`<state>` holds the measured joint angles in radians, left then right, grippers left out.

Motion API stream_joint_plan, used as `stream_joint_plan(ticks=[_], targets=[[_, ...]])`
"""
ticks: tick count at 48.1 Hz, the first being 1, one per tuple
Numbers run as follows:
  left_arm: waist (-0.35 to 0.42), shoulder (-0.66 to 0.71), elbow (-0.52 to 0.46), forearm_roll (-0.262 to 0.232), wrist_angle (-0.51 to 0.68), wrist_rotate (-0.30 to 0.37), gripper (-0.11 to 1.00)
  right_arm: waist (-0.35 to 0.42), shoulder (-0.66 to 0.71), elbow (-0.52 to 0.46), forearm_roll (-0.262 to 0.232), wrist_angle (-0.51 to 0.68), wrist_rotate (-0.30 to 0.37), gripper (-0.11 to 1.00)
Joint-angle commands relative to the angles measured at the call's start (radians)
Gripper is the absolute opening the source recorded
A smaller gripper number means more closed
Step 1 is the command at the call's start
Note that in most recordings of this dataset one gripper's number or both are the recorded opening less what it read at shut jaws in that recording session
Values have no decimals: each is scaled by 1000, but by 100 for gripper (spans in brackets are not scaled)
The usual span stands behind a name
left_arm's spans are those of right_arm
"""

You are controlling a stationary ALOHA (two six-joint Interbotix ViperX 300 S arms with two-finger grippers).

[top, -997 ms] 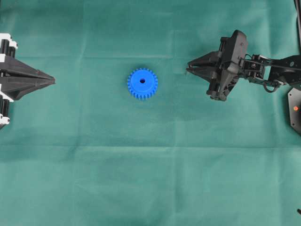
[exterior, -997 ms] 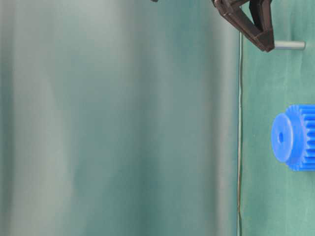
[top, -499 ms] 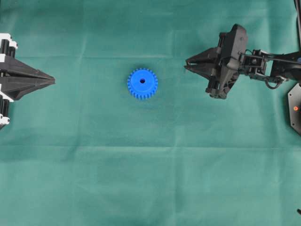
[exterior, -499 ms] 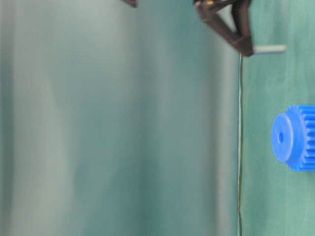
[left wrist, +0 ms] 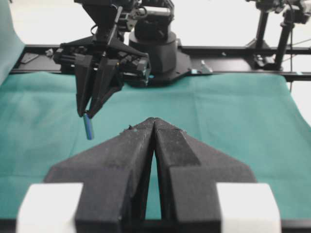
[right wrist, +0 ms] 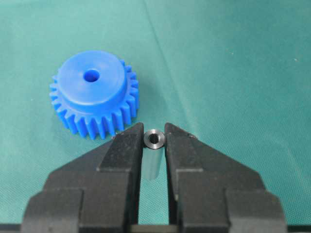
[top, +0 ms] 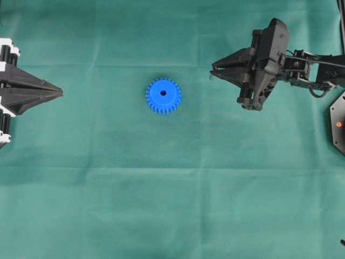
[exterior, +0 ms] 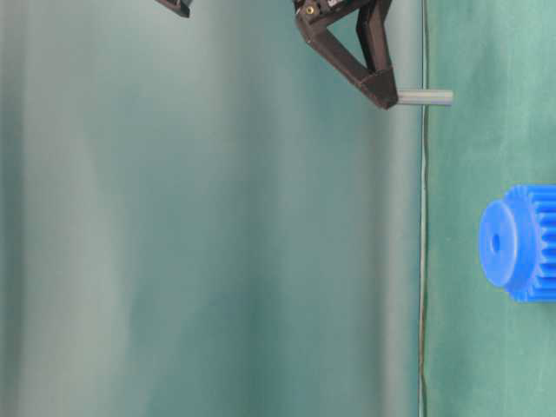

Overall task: Insert the shaft placed at a random location into the center hole of the medium gear at another random location.
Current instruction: 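Lower the right gripper around the shaft and close on it, then lift the shaft and carry it left over the blue gear's center hole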

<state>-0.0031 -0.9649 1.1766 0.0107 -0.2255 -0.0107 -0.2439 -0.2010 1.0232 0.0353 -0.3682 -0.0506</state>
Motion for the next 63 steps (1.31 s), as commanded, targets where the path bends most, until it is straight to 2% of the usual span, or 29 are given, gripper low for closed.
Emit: stream_joint_plan(ticks=[1,20,48,63], targets=[[-2,5,-23,3,-5,-2,0,3,-17,-25,0,2,-14,14],[-2,9,-23,3,-6,-2,0,23,20,-63,3,-8,-9,14],[-2,11,-21,3,-6,-2,0,87,198,-298,3,38,-9,14],[-2,11,-23,3,-5,-2,0,101,253,-374,2,57,-11,14]])
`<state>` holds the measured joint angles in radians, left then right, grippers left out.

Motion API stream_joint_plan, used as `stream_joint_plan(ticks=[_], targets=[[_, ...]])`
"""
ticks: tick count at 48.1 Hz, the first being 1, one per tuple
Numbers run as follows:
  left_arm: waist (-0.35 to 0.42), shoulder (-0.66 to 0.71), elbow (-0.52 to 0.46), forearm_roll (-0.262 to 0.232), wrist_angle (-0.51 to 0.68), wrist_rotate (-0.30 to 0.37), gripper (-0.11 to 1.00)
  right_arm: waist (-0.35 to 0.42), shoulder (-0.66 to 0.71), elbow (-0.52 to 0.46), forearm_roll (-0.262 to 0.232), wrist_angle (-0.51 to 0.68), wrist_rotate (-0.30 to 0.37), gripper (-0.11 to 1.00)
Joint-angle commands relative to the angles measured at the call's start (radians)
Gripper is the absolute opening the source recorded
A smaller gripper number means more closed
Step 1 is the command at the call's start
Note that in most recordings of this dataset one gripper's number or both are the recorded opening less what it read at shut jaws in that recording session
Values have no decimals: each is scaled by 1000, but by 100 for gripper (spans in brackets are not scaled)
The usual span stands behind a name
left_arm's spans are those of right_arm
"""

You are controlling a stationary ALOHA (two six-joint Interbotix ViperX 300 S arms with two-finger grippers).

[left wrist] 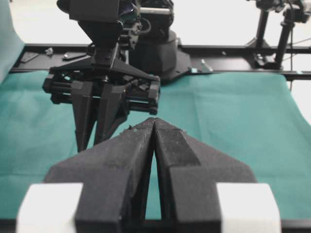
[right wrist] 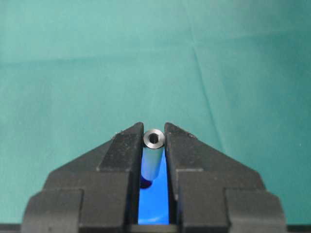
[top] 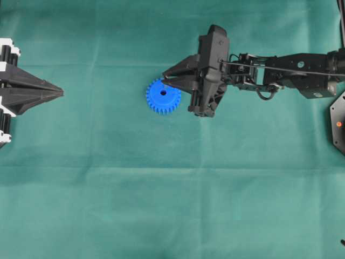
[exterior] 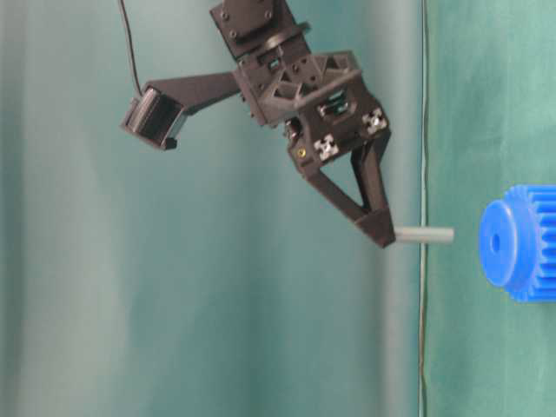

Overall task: Insert the shaft placed at a random location into the center hole of the medium gear at another random location.
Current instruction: 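Lift the shaft and carry it left over the blue gear's center hole, then align the held shaft above the gear hole and lower it in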

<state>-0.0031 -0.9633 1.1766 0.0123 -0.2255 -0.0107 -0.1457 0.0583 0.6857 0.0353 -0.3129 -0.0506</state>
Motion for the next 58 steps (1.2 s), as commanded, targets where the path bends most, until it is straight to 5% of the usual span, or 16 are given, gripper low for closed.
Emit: stream_joint_plan(ticks=[1,58], targets=[[-2,9,-23,0,-6,-2,0,3,-5,-40,2,3,-11,14],[-2,6,-23,2,-5,-2,0,8,63,-55,5,8,-9,14]])
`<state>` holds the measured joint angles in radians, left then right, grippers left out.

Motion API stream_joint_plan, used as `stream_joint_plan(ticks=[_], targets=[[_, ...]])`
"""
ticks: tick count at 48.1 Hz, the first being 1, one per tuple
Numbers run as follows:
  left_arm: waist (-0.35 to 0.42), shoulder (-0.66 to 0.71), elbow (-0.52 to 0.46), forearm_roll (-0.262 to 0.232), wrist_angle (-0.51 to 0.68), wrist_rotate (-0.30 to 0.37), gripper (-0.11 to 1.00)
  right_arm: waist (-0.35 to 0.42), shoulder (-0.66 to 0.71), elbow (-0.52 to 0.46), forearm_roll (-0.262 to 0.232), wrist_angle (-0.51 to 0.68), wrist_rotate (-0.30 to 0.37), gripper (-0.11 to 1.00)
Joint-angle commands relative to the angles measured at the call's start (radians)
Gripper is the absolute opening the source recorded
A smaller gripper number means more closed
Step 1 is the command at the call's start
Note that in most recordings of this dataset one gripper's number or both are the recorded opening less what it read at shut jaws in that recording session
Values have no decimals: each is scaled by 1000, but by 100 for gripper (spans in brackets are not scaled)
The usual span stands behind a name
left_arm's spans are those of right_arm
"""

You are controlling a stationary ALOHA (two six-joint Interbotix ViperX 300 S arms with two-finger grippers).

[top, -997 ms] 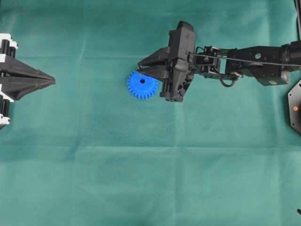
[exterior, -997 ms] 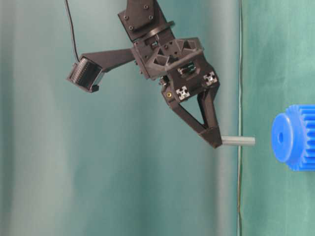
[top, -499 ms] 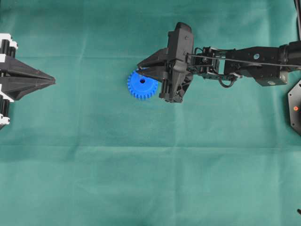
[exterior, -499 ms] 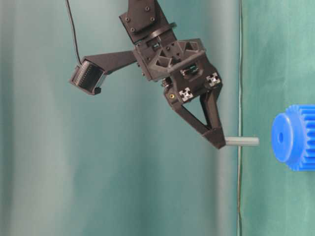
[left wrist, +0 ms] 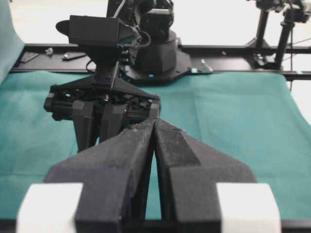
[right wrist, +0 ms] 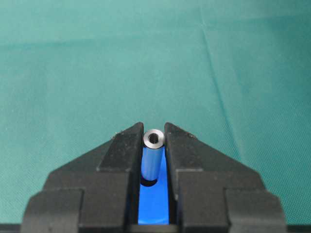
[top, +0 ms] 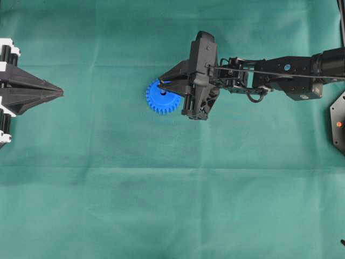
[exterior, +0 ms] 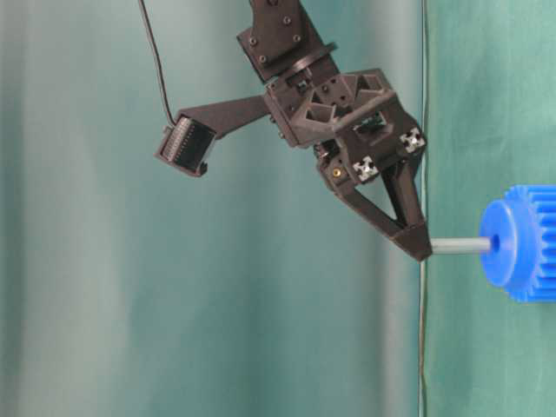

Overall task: Insert the shaft placed at a random location into the center hole of the medium gear at another random location.
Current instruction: 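Align the held shaft above the gear hole and lower it in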

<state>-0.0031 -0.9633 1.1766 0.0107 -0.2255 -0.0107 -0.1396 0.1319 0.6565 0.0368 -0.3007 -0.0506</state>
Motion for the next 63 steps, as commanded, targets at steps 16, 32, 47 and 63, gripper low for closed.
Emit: stream_joint_plan(ticks=[16,32,47,63], targets=[[-2,6,-21,3,-5,-2,0,2,2,-26,5,-8,-9,14],[-2,6,-21,2,-5,-2,0,3,8,-26,6,-17,-9,14],[-2,8,-21,3,-5,-2,0,3,38,-26,11,-38,-6,14],[-2,9,-21,3,-5,-2,0,3,74,-26,21,-52,-6,14]])
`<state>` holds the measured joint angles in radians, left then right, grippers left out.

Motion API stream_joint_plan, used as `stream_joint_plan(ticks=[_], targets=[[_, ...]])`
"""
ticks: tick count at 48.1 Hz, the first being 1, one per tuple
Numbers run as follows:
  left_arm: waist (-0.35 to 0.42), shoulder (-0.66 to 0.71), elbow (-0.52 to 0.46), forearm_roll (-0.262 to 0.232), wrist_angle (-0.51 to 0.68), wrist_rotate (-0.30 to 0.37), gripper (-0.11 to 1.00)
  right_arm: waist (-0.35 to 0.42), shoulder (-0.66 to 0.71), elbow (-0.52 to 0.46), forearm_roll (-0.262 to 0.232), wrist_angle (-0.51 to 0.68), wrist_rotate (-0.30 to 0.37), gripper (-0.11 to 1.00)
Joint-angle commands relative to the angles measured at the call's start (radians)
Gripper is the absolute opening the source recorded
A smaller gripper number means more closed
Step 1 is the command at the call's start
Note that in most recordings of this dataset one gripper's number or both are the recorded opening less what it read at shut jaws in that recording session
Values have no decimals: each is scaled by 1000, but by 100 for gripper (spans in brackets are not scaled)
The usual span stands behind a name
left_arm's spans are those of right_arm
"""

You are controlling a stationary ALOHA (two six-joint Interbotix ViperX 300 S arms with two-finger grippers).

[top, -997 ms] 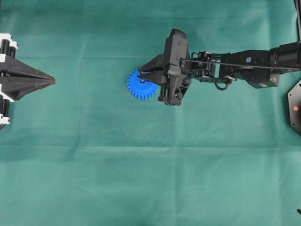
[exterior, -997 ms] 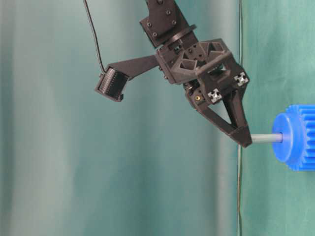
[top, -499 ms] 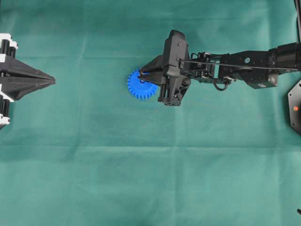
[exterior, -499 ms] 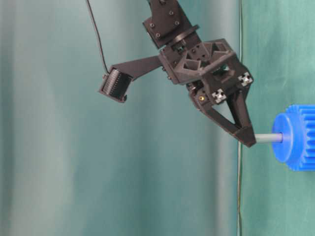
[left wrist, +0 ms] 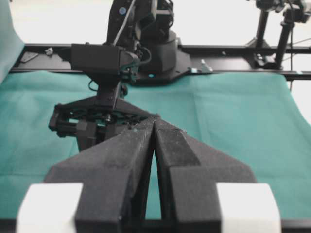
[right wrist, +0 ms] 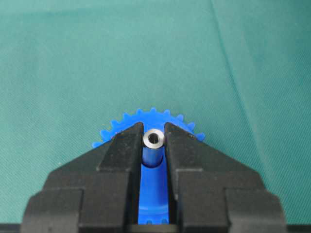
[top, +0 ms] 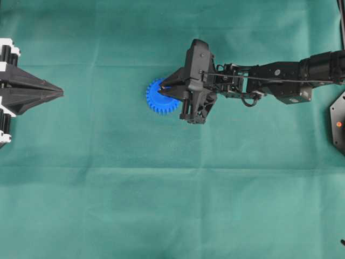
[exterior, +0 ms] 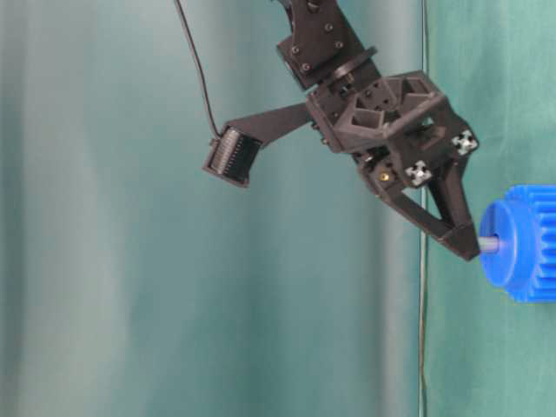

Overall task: Insert the shaft placed at a random location into the center hole of the medium gear at another random location.
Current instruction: 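Align the held shaft above the gear hole and lower it in, then open the right gripper to release the shaft in the gear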

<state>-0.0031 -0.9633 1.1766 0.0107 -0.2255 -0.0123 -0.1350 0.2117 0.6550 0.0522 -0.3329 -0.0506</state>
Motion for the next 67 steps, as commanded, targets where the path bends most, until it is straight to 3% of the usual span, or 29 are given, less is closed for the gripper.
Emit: stream_joint_plan(ticks=[1,58,61,67], targets=[[-2,9,-21,3,-5,0,0,-3,-3,-25,6,-21,-5,14],[-2,9,-21,3,0,0,0,-2,12,-12,3,-18,11,16],[-2,9,-21,2,0,0,0,-2,12,-14,3,-18,11,26],[-2,9,-21,3,0,-2,0,-2,-3,-12,6,-17,12,65]])
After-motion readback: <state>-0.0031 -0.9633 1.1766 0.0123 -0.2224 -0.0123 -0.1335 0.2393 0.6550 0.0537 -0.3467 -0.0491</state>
